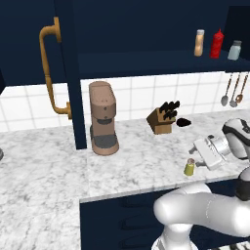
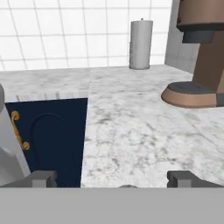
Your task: Put the shaker and condiment bottle from the counter next to their counterparts in the cabinet.
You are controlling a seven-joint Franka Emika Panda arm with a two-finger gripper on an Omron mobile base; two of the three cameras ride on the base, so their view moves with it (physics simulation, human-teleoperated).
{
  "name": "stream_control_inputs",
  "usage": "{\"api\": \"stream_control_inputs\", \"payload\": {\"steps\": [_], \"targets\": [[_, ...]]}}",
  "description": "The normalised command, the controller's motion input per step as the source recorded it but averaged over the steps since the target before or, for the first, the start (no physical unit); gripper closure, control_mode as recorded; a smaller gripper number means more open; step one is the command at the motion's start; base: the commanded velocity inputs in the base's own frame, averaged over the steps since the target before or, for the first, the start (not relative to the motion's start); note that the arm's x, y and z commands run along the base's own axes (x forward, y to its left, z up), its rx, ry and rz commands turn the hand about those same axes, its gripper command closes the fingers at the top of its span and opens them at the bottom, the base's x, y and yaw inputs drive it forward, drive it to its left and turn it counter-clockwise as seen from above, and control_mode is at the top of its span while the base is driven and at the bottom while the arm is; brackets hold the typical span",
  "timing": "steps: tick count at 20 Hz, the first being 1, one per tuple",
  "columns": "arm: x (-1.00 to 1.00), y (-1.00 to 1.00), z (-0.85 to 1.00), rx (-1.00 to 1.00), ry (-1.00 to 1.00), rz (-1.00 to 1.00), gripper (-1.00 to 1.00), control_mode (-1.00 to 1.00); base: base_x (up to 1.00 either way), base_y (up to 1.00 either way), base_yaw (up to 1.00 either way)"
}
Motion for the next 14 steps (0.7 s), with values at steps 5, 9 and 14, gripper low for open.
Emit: {"api": "stream_control_inputs", "payload": {"steps": [5,9,14], "targets": [[0.00,0.03,-0.12,0.00,0.00,0.07,-1.00,-1.00,0.00,0.00,0.00],[0.01,0.00,-0.06,0.00,0.00,0.05,-1.00,-1.00,0.00,0.00,0.00],[0.00,0.00,-0.19,0.00,0.00,0.05,-1.00,-1.00,0.00,0.00,0.00]]}}
